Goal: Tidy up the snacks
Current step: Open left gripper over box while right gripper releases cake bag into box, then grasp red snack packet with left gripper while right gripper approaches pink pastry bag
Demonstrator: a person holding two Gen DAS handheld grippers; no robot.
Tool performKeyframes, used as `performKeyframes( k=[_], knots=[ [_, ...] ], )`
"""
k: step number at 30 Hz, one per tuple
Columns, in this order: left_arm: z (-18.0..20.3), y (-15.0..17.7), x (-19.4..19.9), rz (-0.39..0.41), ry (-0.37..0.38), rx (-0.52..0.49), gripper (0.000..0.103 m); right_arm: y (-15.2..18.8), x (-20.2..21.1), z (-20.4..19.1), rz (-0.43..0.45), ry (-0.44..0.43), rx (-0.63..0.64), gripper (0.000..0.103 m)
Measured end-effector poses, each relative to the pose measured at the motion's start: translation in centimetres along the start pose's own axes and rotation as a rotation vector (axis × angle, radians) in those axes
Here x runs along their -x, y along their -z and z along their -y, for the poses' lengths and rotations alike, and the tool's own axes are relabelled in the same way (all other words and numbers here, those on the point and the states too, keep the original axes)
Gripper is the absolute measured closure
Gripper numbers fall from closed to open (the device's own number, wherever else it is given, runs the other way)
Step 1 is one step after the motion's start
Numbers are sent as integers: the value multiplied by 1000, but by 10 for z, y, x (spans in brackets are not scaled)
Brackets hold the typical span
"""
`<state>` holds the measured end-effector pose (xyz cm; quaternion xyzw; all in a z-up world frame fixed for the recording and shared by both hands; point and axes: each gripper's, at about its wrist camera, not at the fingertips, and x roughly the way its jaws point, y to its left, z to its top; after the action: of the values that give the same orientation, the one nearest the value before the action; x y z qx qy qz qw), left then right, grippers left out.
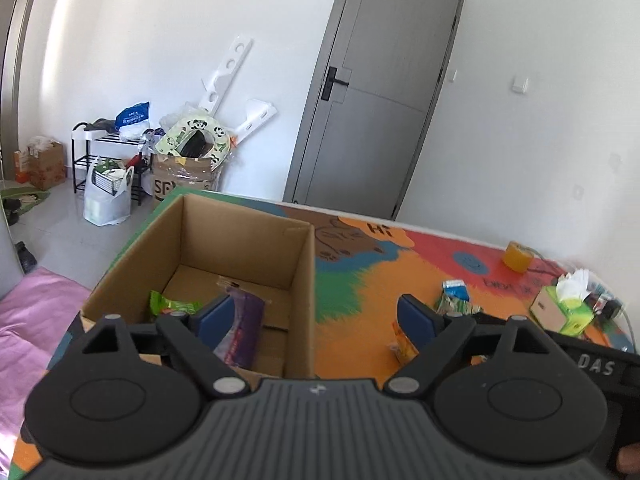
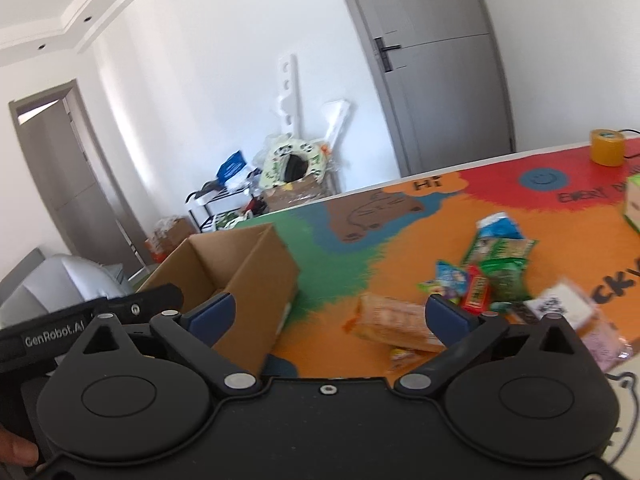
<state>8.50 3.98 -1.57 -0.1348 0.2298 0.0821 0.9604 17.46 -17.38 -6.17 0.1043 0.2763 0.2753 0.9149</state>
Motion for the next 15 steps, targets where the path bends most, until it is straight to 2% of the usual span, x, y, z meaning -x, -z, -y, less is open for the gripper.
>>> performKeyframes(
  k=[15],
  knots=[
    [64, 12, -6, 22, 116, -69, 14, 7, 44, 74, 72, 130, -82, 0]
  ],
)
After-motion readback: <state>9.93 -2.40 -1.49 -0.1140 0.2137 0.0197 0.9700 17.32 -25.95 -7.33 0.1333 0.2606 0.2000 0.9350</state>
